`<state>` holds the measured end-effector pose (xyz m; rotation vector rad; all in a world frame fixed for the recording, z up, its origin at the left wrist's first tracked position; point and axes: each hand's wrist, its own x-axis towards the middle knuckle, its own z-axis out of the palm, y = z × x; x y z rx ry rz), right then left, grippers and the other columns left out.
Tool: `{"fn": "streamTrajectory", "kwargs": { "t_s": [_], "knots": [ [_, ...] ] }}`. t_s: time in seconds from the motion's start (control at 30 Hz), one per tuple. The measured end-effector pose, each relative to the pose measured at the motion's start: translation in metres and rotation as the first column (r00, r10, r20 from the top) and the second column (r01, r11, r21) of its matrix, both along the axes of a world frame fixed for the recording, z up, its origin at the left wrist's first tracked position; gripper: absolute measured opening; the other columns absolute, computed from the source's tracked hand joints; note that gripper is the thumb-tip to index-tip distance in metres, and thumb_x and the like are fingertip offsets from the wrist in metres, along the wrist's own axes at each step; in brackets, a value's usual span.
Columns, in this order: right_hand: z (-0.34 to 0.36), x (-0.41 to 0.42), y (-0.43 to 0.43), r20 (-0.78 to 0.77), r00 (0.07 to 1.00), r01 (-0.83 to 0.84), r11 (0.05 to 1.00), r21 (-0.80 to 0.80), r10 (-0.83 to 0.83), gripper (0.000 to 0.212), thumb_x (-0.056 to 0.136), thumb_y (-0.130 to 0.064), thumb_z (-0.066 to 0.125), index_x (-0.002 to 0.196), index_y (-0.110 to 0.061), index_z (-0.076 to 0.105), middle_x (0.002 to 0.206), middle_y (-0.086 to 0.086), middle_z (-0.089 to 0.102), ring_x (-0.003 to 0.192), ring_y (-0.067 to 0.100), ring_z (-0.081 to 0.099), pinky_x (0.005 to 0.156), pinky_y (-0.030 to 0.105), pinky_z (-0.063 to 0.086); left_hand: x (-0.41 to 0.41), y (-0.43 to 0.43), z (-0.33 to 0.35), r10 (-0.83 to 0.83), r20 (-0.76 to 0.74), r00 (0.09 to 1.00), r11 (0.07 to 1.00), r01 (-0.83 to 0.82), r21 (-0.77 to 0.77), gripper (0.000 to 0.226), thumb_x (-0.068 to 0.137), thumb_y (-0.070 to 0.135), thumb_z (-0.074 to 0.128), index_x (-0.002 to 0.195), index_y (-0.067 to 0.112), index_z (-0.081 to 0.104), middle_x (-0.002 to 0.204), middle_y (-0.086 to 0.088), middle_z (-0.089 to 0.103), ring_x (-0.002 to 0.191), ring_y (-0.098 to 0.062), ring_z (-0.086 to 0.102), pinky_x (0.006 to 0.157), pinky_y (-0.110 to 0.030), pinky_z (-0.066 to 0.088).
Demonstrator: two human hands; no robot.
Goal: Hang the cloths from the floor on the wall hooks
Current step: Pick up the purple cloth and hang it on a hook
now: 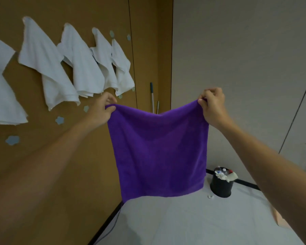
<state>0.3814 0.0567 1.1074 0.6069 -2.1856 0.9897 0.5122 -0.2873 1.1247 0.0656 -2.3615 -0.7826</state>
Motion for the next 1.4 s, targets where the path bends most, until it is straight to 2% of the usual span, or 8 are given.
{"fn": "streamTrajectory", "kwargs": {
  "t_s": [0.2,0.3,0.43,0.6,0.73,0.9,1.07,1.4],
  "knots": [
    [0.0,-0.089,-0.013,0.148,0.985,-0.108,0.989,0.104,0.092,0.015,0.102,-0.008,0.036,0.099,-0.017,0.047,0.098,0.007,0.057,0.086,0.027,0.051,0.069,0.033,0.037,-0.095,-0.013,0.0,-0.139,0.101,0.985,0.983,0.15,-0.109,0.071,0.075,-0.023,0.032,0.065,0.042,0.058,0.092,-0.01,0.065,0.088,-0.017,0.06,0.078,-0.028,0.044],
    [-0.001,-0.139,-0.028,0.133,0.978,-0.175,0.976,0.132,0.158,0.028,0.101,-0.003,0.031,0.102,-0.021,0.052,0.101,0.009,0.059,0.087,0.029,0.053,0.072,0.037,0.044,-0.146,-0.027,-0.006,-0.081,0.146,0.986,0.992,0.094,-0.087,0.066,0.083,-0.018,0.029,0.071,0.036,0.066,0.097,-0.005,0.068,0.081,-0.015,0.06,0.062,-0.011,0.043],
    [-0.001,-0.213,-0.061,0.068,0.963,-0.27,0.947,0.173,0.262,0.054,0.088,0.017,0.029,0.089,-0.027,0.06,0.103,0.005,0.059,0.098,0.029,0.056,0.085,0.038,0.046,-0.218,-0.054,-0.011,-0.025,0.111,0.993,1.0,0.024,0.011,0.048,0.094,-0.003,0.038,0.08,0.028,0.071,0.088,0.003,0.066,0.073,-0.019,0.057,0.058,-0.021,0.04],
    [0.017,-0.294,-0.103,0.158,0.96,-0.249,0.96,0.125,0.229,0.044,0.09,0.01,0.039,0.097,-0.018,0.072,0.104,0.006,0.052,0.101,0.018,0.049,0.081,0.0,0.03,-0.311,-0.077,-0.002,-0.113,0.09,0.99,0.994,0.112,0.013,0.004,0.087,0.02,0.069,0.083,0.02,0.068,0.086,0.016,0.061,0.081,0.002,0.054,0.066,-0.009,0.037],
    [0.027,-0.356,-0.129,0.137,0.961,-0.266,0.944,0.197,0.242,0.014,0.092,-0.016,0.064,0.101,-0.02,0.073,0.103,0.0,0.054,0.096,0.012,0.052,0.077,-0.001,0.033,-0.388,-0.106,0.0,-0.16,0.062,0.985,0.985,0.163,-0.055,0.017,0.082,0.02,0.075,0.079,0.015,0.058,0.085,0.004,0.058,0.077,-0.004,0.053,0.068,-0.015,0.04],
    [0.023,-0.425,-0.151,0.12,0.956,-0.294,0.904,0.312,0.269,0.019,0.094,-0.012,0.06,0.102,-0.022,0.073,0.105,0.001,0.06,0.096,0.014,0.055,0.083,0.016,0.038,-0.456,-0.129,0.001,-0.271,0.179,0.946,0.946,0.296,-0.132,0.028,0.092,0.008,0.059,0.083,0.033,0.066,0.098,0.013,0.061,0.094,-0.003,0.056,0.082,-0.017,0.043],
    [0.019,-0.492,-0.175,0.181,0.923,-0.378,0.888,0.263,0.339,0.034,0.101,-0.007,0.046,0.103,-0.032,0.069,0.112,-0.008,0.065,0.102,0.009,0.057,0.079,-0.005,0.032,-0.506,-0.138,0.01,-0.239,0.282,0.929,0.947,0.287,-0.145,0.042,0.097,0.002,0.045,0.102,0.036,0.07,0.098,0.027,0.055,0.093,0.001,0.056,0.074,-0.01,0.044],
    [0.031,-0.638,-0.209,0.026,0.83,-0.534,0.781,0.324,0.557,0.034,0.096,0.004,0.048,0.107,-0.014,0.073,0.085,-0.018,0.055,0.08,-0.01,0.054,0.07,0.0,0.033,-0.604,-0.136,0.03,-0.035,0.173,0.984,0.997,0.048,-0.067,0.008,0.084,0.019,0.074,0.082,0.026,0.07,0.092,0.013,0.066,0.087,0.0,0.059,0.079,-0.018,0.043]
  ]
}}
